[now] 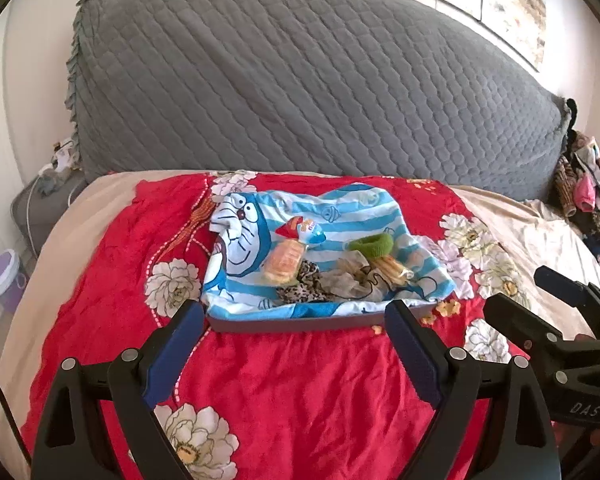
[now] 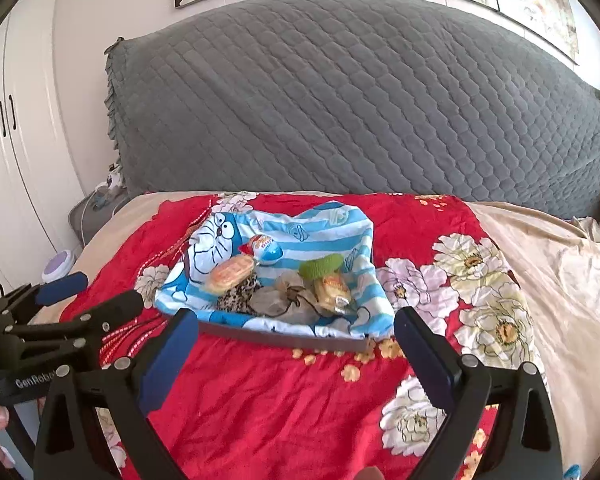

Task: Organize objects

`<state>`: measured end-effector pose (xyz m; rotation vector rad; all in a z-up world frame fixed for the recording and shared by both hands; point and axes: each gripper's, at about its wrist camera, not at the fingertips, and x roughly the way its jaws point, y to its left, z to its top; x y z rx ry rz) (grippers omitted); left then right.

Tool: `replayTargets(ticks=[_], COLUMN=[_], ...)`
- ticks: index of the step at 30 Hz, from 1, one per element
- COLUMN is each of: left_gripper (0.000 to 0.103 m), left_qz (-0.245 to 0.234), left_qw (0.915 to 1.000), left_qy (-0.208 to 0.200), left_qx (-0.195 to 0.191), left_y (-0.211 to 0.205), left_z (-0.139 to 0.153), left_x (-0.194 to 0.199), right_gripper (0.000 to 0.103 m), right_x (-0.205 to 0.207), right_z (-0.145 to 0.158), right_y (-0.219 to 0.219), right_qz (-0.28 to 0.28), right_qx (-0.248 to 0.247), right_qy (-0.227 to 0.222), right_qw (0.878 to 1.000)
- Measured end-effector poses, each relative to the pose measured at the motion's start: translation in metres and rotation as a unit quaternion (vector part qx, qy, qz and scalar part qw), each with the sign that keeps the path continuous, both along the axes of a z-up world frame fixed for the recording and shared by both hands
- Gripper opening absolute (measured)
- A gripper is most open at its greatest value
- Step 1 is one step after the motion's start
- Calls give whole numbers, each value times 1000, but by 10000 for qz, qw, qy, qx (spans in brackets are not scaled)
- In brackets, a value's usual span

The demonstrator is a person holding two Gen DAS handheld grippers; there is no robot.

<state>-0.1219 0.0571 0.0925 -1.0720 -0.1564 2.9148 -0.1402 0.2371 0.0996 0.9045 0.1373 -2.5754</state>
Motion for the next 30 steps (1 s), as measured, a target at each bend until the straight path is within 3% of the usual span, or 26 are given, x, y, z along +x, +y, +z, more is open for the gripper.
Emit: replayTargets(ticks=[13, 30], left_gripper=[92, 92], left_qz=[18, 99], left_qw=[9999, 9997], left_qy=[-148, -177], left_qx=[-86, -124], left_y=[4, -1], left_z=[-16, -31], left_x=[30, 49], right_gripper=[101, 101], right_x=[28, 43], right_z=[-7, -49], right_y=[16, 29], right_qz=[-96, -254], right_qx=[-35, 274], right_qy=[-20, -188], right_qw=[9999, 9991])
